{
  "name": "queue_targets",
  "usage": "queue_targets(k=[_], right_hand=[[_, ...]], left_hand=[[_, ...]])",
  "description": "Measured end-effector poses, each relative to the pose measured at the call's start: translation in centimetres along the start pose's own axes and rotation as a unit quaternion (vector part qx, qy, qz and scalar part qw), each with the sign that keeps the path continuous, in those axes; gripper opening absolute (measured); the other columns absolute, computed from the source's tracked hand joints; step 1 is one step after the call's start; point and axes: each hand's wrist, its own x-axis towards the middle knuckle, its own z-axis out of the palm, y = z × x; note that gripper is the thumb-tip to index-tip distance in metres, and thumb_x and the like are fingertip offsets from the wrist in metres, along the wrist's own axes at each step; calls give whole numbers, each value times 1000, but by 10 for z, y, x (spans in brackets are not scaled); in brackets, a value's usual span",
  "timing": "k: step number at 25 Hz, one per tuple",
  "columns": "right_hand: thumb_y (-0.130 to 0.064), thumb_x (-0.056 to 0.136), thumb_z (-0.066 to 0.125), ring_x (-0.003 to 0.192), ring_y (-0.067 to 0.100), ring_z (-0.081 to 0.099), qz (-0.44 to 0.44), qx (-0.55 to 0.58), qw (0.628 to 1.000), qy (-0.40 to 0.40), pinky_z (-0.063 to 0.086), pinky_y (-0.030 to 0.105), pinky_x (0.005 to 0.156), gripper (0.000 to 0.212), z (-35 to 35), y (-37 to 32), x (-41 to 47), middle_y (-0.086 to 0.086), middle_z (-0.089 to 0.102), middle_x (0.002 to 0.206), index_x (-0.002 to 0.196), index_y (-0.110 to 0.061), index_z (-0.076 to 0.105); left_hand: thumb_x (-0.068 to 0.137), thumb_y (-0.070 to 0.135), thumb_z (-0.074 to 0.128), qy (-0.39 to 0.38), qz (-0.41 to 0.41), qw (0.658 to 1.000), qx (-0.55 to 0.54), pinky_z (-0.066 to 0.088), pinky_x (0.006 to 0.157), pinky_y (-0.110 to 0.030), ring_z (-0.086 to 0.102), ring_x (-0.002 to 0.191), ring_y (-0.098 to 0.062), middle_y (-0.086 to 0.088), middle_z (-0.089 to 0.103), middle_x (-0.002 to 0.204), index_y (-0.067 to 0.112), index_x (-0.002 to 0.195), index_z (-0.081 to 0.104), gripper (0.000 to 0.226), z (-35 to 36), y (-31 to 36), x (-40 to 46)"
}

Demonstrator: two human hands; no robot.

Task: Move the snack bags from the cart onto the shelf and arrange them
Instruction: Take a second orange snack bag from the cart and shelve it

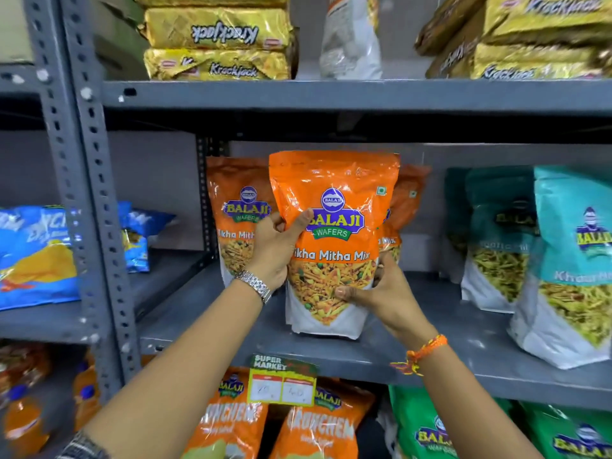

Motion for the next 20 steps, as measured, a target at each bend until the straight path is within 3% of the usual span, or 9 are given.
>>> queue_targets(k=[3,8,11,14,15,17,20], right_hand=[[-17,47,99,106,7,77,13,-4,1000,1,63,22,76,87,-4,12,5,-13,79,114,122,-28,55],[-23,47,99,109,13,76,22,-16,999,18,65,34,87,86,-3,16,5,-2,78,115,119,-29,52],[-19,55,101,104,-4,70,6,-89,995,55,57,20,89,88,-2,4,-3,-15,67,117,119,-34,43],[-41,53,100,118,-15,53,-69,-99,983,141,43,7,95,117,6,-19,-21,-14,52,133,144,-33,27],[-47,56,98,126,-12,51,-109,-94,976,166,42,7,100,118,14,-26,-28,-11,50,139,149,-30,27],[-40,64,95,139,1,50,-192,-63,962,181,43,15,113,108,39,-37,-45,-2,50,147,150,-23,32],[-19,72,91,141,18,53,-264,8,960,94,44,30,118,86,101,-33,-77,-1,53,145,142,-29,42]], left_hand=[[75,39,86,-9,0,1000,7,65,69,-36,81,86,-22,-5,83,98,20,100,71,35,-1,-10,6],[88,28,77,-18,23,999,38,66,78,-39,81,86,-16,2,83,94,21,102,69,17,0,-12,9],[91,20,75,-21,20,999,36,64,84,-36,78,101,-19,-2,81,109,15,118,68,28,-7,-2,1],[93,7,71,27,52,998,27,58,98,-33,71,119,-21,-10,74,127,9,132,63,39,-33,13,-20],[93,4,69,58,70,996,26,56,100,-30,69,122,-21,-10,73,128,9,131,64,39,-46,18,-31],[94,-2,65,112,102,988,13,55,100,-27,69,120,-20,-9,75,122,10,125,66,33,-75,27,-58],[94,-7,62,199,126,972,-7,56,102,-28,72,111,-18,-4,79,109,12,113,71,28,-130,35,-112]])
